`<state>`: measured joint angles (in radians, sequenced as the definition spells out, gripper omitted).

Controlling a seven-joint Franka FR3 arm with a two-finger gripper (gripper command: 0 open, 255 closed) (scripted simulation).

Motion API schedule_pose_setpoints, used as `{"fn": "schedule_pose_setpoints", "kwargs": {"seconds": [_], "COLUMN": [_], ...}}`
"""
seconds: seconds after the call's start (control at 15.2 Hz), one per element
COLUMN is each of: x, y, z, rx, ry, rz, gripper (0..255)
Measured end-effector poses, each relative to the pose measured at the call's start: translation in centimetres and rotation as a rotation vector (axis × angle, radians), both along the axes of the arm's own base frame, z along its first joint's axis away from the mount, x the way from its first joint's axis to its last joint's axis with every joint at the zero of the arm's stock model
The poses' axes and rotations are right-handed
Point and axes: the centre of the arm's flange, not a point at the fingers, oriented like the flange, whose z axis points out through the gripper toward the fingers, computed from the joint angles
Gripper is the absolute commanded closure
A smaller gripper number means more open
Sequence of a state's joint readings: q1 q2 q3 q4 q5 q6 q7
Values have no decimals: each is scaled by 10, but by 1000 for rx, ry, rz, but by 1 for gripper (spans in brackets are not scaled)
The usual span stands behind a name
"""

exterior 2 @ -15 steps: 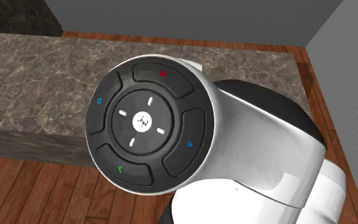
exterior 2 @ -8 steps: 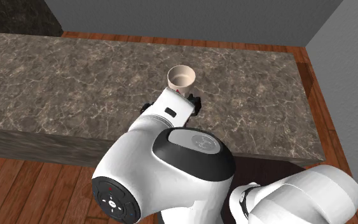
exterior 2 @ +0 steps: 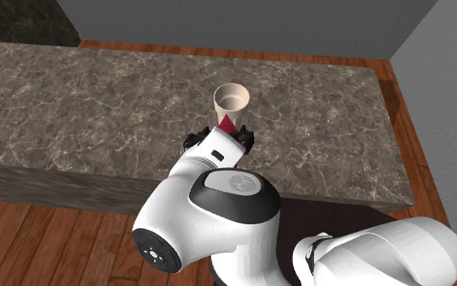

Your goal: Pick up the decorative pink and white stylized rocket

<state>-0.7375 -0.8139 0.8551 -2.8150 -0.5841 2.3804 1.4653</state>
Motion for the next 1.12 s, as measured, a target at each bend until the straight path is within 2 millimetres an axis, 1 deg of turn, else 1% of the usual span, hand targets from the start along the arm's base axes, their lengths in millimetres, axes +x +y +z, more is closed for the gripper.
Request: {"fn": "schedule_pose_setpoints", "kwargs": {"seconds": [0.07,0.13,0.79,0.92,1.12], "x": [1,1,1,0,1], "y": [1,1,2,1,1], "z": [-4,-6,-7,-1,13], "rx": [0,0,-1,0,0], "ry": [0,0,-2,-1,-1], "rz": [0,0,1,0,0], "gripper": [0,255,255,255,255]}}
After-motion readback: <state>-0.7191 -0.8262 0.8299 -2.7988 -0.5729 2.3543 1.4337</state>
